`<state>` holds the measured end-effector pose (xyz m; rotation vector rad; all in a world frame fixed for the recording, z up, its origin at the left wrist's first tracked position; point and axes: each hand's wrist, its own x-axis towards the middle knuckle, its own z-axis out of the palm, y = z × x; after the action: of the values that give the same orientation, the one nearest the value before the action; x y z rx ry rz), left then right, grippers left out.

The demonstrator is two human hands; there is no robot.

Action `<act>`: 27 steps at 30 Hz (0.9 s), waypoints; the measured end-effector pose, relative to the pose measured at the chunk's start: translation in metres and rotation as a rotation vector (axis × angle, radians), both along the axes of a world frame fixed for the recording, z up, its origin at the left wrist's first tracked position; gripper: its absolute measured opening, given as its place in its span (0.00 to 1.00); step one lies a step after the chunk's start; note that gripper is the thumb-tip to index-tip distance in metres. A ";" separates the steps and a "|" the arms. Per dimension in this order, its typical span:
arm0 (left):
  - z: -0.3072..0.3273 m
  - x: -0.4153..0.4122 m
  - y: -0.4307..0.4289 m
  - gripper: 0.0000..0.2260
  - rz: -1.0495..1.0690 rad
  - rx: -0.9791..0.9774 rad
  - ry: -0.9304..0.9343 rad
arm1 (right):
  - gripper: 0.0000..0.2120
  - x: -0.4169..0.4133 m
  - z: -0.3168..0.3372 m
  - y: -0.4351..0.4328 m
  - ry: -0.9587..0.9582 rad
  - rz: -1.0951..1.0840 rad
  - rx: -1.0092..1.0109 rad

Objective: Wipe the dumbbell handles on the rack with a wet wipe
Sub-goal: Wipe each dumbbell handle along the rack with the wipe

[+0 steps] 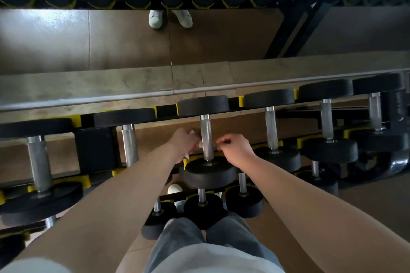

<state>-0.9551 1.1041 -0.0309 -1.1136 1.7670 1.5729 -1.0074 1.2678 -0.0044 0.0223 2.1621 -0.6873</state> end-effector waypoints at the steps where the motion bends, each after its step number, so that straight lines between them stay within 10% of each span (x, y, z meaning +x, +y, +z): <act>1: 0.001 -0.008 -0.001 0.05 0.133 0.025 0.041 | 0.09 0.000 0.001 -0.001 -0.003 -0.005 -0.005; 4: -0.007 -0.021 -0.002 0.09 0.278 0.072 0.115 | 0.09 0.002 0.001 0.000 0.001 0.009 -0.014; 9: -0.017 0.014 0.001 0.07 -0.521 -0.049 -0.134 | 0.10 0.006 0.006 0.004 0.000 0.002 -0.011; 17: -0.017 -0.022 -0.007 0.09 0.257 0.146 -0.037 | 0.11 0.005 0.011 0.007 -0.039 0.015 -0.030; 23: -0.008 0.015 0.010 0.11 -0.367 -0.020 -0.065 | 0.11 0.008 0.010 0.010 -0.032 -0.015 -0.033; 27: -0.005 0.020 0.013 0.08 -0.283 -0.063 -0.072 | 0.11 0.011 0.015 0.008 -0.022 -0.011 -0.050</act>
<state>-0.9353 1.1170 -0.0358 -0.8900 1.8441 1.3018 -0.9969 1.2760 0.0108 0.0157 2.1240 -0.7445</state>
